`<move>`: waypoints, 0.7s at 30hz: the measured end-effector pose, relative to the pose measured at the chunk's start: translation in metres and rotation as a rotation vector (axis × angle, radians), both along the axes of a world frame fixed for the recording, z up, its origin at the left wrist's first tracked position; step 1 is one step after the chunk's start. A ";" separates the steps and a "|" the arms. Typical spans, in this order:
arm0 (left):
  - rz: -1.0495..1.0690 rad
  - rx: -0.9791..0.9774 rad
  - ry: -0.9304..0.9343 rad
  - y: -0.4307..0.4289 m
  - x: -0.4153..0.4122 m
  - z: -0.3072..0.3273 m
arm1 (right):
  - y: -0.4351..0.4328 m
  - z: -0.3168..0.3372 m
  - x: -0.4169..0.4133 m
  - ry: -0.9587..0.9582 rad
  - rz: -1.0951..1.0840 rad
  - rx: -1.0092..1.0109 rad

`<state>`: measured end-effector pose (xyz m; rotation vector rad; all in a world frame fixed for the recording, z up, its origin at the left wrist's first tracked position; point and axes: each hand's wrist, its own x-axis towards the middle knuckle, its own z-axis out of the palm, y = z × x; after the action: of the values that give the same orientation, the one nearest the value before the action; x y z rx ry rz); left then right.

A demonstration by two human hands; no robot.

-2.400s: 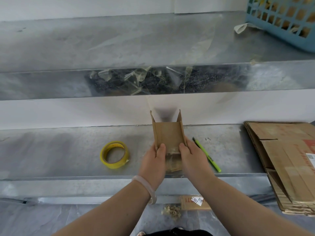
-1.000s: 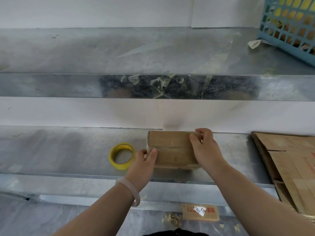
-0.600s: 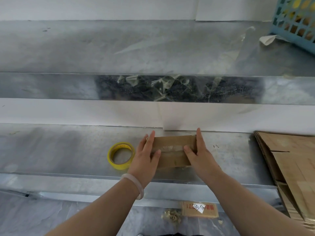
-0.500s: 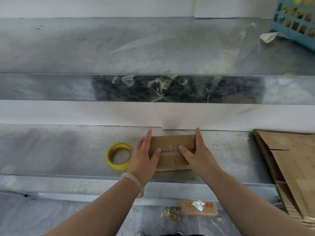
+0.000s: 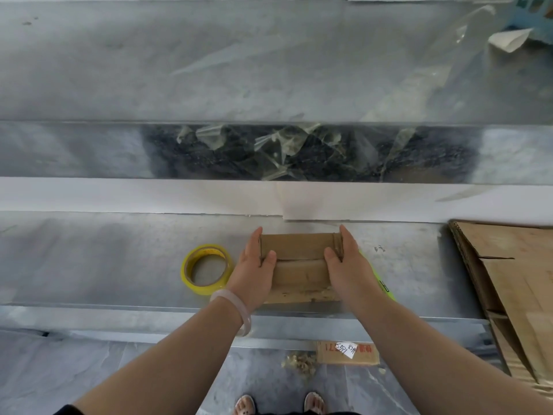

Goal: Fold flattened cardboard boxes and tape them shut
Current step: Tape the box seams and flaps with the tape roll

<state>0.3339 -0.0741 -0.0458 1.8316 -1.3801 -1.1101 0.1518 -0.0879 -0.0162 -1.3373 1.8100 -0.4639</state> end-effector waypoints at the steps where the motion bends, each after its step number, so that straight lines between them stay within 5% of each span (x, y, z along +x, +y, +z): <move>1: 0.012 0.006 0.012 0.001 0.000 0.000 | 0.000 0.002 0.000 -0.012 0.000 0.009; 10: 0.217 0.210 0.309 0.001 -0.002 -0.016 | -0.004 -0.005 -0.009 -0.279 -0.106 0.119; 17: 0.133 0.064 0.110 0.002 -0.007 -0.005 | -0.004 -0.008 -0.009 -0.211 -0.111 0.104; 21: -0.048 -0.179 -0.016 0.012 -0.001 -0.005 | 0.001 -0.010 -0.011 -0.076 0.093 -0.021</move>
<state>0.3330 -0.0621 -0.0506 1.6915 -1.4894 -0.9638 0.1409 -0.0871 -0.0262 -1.3926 1.6777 -0.4788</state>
